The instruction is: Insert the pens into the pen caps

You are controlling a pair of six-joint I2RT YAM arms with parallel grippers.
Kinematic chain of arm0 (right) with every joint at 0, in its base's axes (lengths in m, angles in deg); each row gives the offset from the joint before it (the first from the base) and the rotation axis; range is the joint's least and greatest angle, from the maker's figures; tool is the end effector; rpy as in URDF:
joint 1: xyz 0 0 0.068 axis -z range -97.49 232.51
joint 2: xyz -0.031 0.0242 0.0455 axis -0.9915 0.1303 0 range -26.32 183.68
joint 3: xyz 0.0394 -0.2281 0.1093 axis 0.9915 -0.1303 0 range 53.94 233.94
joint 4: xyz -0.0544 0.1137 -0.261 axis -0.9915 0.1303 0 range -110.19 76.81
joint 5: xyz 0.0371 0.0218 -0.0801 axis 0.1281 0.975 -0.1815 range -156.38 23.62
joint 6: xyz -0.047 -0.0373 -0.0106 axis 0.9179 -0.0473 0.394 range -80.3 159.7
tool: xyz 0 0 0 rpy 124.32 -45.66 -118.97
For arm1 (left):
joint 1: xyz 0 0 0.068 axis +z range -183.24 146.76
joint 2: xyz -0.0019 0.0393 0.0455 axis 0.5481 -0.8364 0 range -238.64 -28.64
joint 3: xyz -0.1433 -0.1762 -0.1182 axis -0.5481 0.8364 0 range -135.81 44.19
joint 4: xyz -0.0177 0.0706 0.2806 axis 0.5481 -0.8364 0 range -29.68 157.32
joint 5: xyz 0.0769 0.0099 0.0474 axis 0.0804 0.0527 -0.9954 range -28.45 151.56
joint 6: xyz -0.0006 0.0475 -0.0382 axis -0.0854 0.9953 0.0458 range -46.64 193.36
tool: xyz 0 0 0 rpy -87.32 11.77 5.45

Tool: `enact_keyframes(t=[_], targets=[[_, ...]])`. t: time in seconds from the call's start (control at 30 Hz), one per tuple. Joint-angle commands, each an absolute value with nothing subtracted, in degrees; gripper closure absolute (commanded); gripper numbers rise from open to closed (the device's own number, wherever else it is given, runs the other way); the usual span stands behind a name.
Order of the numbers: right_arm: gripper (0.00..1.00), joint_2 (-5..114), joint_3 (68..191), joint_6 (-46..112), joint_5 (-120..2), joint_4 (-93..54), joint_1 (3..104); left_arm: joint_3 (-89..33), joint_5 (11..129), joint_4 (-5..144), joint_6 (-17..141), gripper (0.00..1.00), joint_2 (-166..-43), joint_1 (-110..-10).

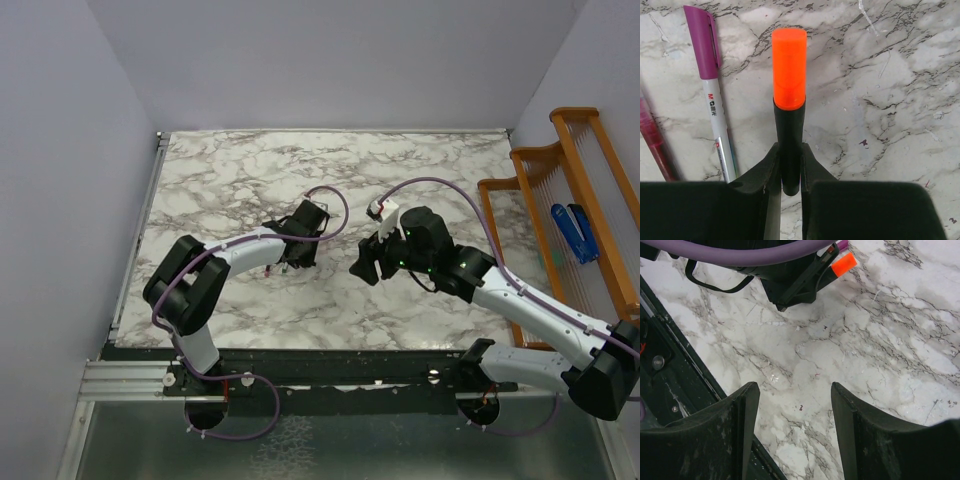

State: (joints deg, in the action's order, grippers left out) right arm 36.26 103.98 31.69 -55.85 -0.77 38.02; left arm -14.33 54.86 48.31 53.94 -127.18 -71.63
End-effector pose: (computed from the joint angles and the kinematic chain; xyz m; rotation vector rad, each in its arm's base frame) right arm 0.2002 0.2082 0.2684 -0.7973 2.0591 0.7233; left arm 0.2911 -0.2240 0.1241 0.3876 2.5765 -0.2155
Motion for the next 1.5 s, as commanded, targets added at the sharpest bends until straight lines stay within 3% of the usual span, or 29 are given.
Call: enact_keyframes(t=[0.0,0.13,0.5,0.63,0.7,0.73,0.77,0.9,0.97,1.2,1.47], targets=[[0.36,36.5,103.6,31.2,-57.1,0.3,38.4,-15.6,53.6,47.5,53.4,0.86,-128.1,-71.9],[0.36,36.7,103.6,31.2,-57.0,0.2,38.5,-15.8,53.4,47.3,53.5,0.85,-128.2,-72.0],[0.36,37.2,103.6,31.1,-57.8,0.1,38.5,-15.9,53.6,47.1,53.7,0.73,-129.0,-71.9],[0.36,37.0,103.5,30.3,-60.8,-0.2,38.6,-17.0,53.9,47.1,53.7,0.64,-128.5,-71.9],[0.36,35.8,103.0,29.6,-62.0,-1.4,38.8,-18.4,53.4,46.7,54.1,0.54,-127.8,-71.9],[0.36,35.0,102.6,29.1,-62.7,-2.4,38.8,-19.3,53.3,46.3,54.5,0.35,-127.3,-71.9],[0.36,34.2,102.3,28.7,-63.5,-3.3,38.9,-20.3,53.1,46.0,54.9,0.26,-126.5,-71.9],[0.30,32.5,101.6,27.6,-68.6,-5.4,39.1,-24.0,52.8,44.7,56.3,0.13,-122.8,-72.0],[0.28,33.1,102.4,26.7,-69.2,-5.9,39.7,-25.4,53.0,44.6,56.9,0.02,-120.3,-71.9],[0.27,38.4,108.1,25.8,-69.3,-7.3,42.4,-25.9,53.0,47.6,61.4,0.01,-108.8,-68.8],[0.20,42.5,115.7,29.2,-73.5,-7.4,43.6,-12.1,74.9,62.6,63.3,0.01,-93.6,-44.9]])
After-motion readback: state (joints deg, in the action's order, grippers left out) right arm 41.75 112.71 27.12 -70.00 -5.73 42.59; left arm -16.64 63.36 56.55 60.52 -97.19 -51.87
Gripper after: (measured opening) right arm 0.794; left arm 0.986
